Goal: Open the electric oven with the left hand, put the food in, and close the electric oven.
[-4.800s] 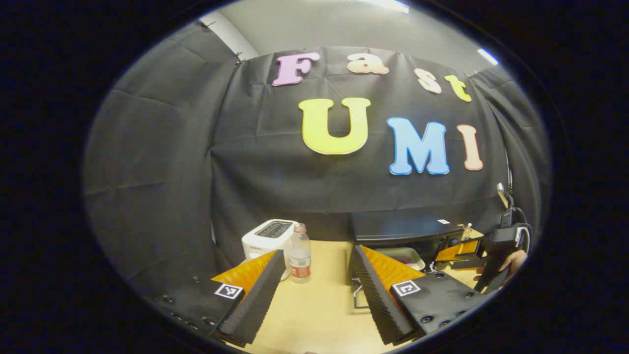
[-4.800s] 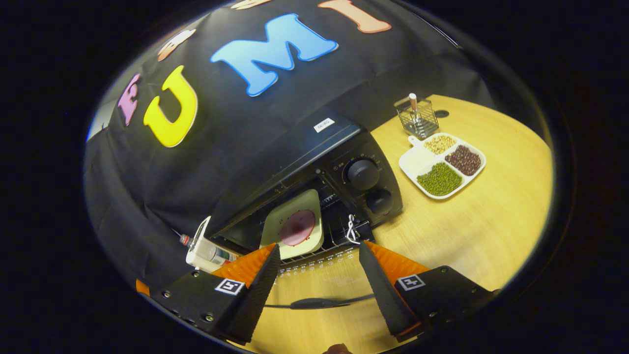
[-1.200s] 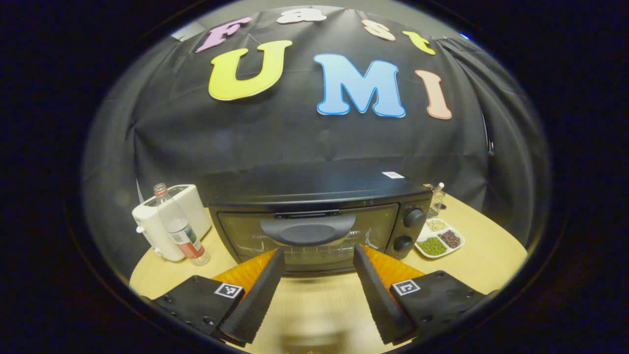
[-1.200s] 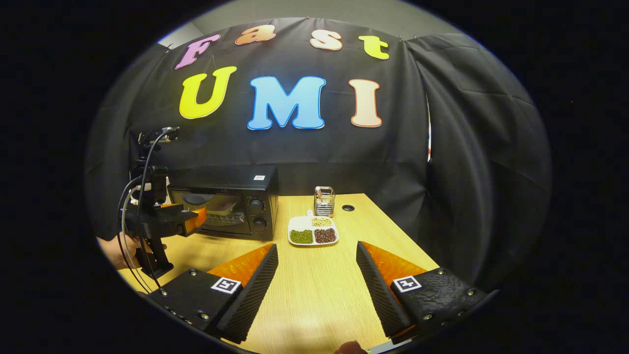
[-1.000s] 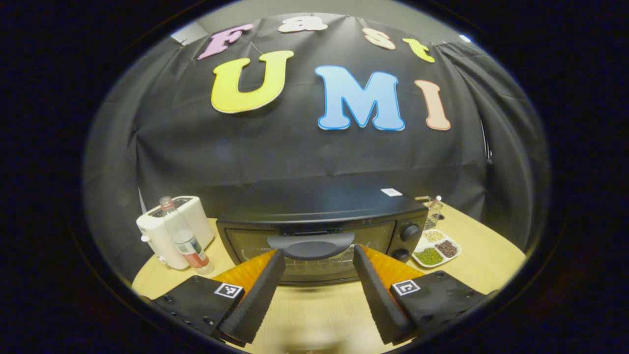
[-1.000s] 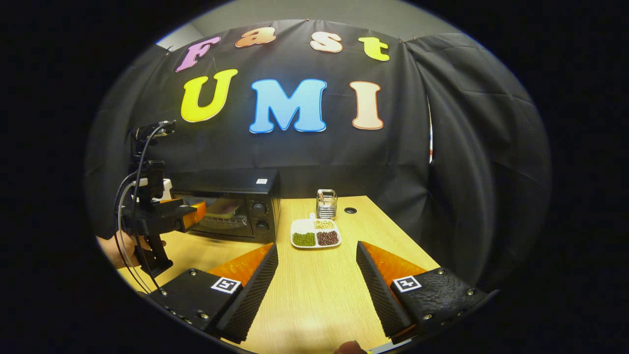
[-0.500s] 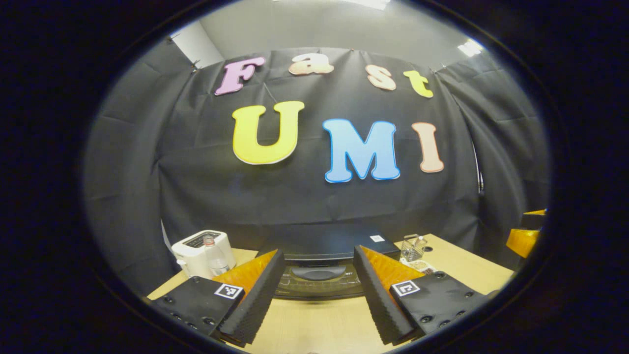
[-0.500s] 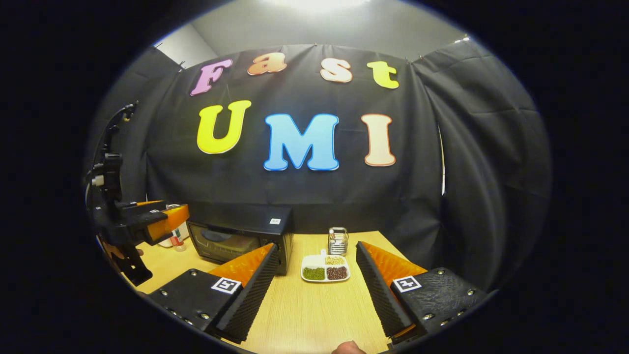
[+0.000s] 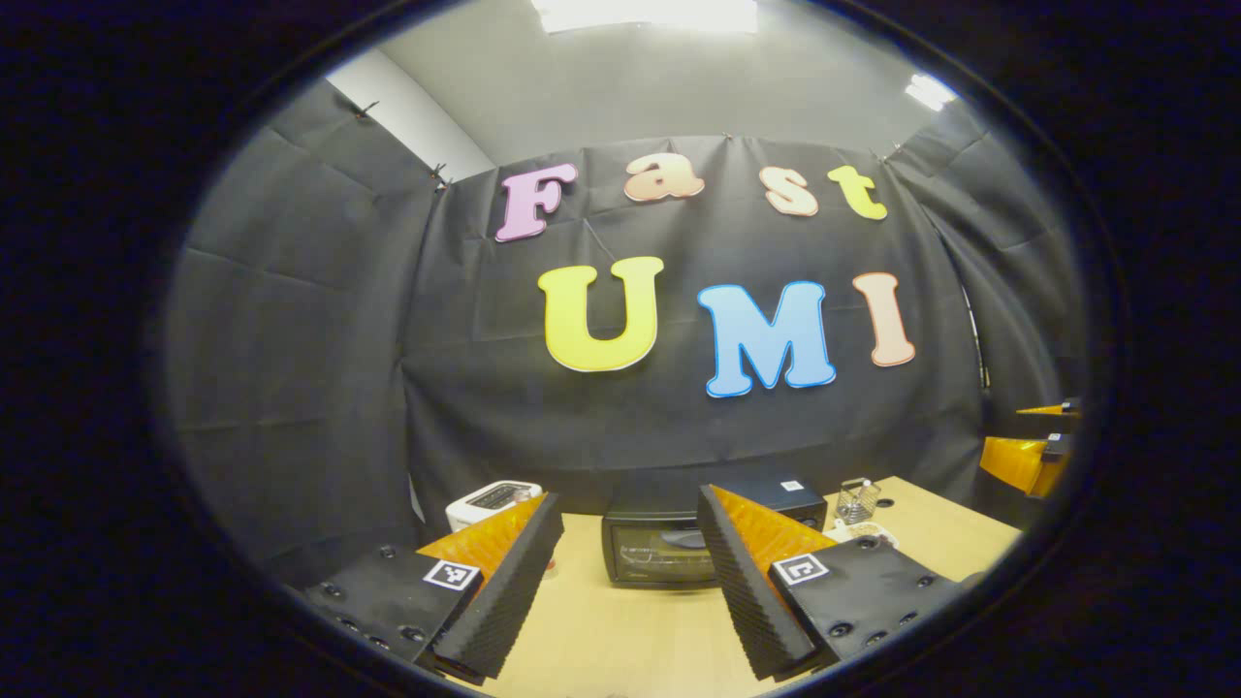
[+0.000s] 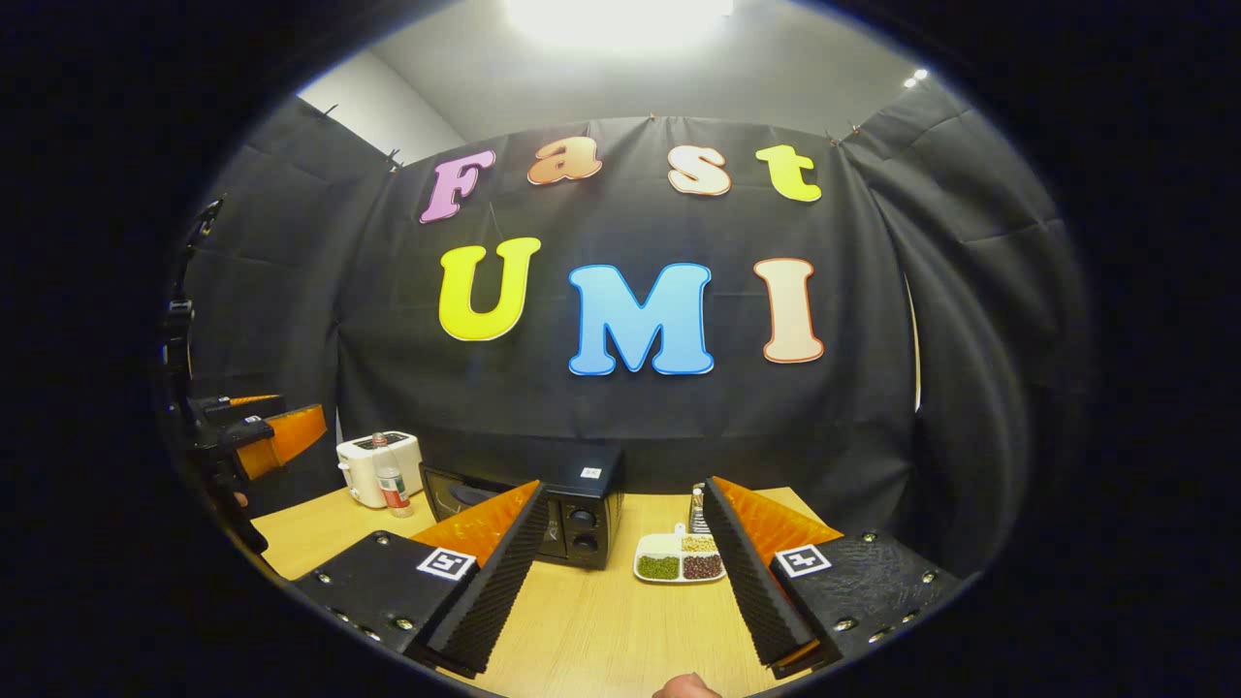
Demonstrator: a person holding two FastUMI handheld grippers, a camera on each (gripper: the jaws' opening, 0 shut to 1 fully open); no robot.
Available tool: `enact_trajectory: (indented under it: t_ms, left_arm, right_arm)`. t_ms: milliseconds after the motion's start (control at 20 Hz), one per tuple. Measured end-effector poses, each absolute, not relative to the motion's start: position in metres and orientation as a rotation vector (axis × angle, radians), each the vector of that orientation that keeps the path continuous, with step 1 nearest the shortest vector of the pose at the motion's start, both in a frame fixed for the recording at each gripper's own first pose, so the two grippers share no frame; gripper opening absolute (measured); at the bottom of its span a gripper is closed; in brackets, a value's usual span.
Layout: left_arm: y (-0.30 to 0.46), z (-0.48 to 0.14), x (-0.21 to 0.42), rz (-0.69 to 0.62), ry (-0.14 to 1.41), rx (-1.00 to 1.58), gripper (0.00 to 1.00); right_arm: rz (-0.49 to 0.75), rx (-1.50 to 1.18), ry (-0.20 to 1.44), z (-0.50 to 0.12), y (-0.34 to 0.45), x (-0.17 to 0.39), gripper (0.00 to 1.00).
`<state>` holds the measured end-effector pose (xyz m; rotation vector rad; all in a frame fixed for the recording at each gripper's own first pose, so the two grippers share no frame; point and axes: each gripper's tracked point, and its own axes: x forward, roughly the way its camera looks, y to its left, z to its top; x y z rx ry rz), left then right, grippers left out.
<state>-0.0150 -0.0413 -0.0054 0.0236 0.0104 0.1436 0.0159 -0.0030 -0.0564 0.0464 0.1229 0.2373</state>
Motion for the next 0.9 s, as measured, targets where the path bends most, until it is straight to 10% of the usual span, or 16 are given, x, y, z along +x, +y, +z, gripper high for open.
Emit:
enact_trajectory:
  t_ms: [900]
  left_arm:
    - [-0.012, -0.003, -0.071, 0.144, -0.006, -0.011, 0.98]
  right_arm:
    - [0.199, 0.103, 0.010, 0.006, 0.018, -0.022, 0.96]
